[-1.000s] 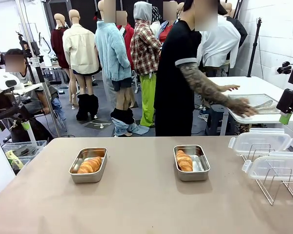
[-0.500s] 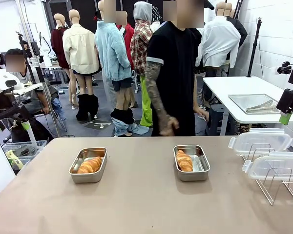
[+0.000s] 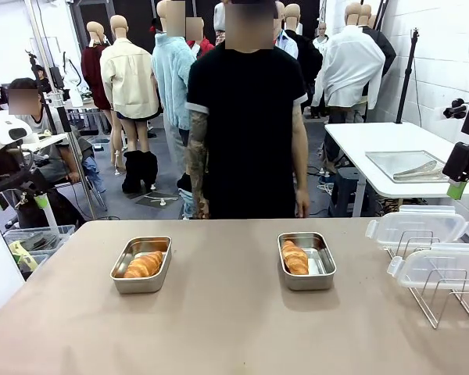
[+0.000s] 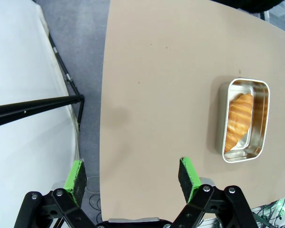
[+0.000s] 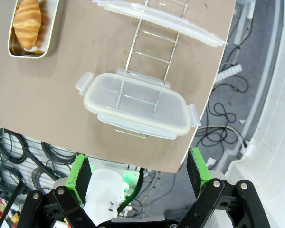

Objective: Place the bread in airtight containers.
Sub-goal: Pick up one Airtight Container lid and hand it to the human.

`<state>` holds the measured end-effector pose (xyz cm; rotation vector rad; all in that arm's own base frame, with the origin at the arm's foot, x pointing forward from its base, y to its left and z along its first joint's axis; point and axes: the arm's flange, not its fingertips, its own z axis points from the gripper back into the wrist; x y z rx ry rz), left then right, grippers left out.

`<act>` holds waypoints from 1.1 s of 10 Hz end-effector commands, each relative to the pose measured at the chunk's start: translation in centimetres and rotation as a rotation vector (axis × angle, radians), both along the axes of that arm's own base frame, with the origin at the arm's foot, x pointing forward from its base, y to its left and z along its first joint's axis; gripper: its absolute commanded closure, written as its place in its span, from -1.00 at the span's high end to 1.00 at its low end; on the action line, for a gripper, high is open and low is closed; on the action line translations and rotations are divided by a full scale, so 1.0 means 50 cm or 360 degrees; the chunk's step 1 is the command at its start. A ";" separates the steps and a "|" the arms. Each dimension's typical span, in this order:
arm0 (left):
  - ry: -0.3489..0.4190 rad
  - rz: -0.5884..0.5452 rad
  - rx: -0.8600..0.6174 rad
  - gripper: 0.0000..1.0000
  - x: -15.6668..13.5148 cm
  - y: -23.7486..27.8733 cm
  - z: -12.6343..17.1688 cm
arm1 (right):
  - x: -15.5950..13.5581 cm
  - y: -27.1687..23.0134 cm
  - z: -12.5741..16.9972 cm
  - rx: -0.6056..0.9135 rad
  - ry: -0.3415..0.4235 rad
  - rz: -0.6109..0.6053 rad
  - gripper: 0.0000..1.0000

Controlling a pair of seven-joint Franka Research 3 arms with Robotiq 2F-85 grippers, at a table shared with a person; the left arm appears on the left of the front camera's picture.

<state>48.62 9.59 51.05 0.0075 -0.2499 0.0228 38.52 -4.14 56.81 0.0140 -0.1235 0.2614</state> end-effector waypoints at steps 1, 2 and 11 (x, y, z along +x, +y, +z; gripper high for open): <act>-0.0029 0.0031 0.0003 1.00 -0.002 -0.002 -0.002 | -0.003 0.004 -0.004 -0.0006 0.0008 -0.0029 1.00; -0.0029 0.0031 0.0003 1.00 -0.002 -0.002 -0.002 | -0.003 0.004 -0.004 -0.0006 0.0008 -0.0029 1.00; -0.0029 0.0031 0.0003 1.00 -0.002 -0.002 -0.002 | -0.003 0.004 -0.004 -0.0006 0.0008 -0.0029 1.00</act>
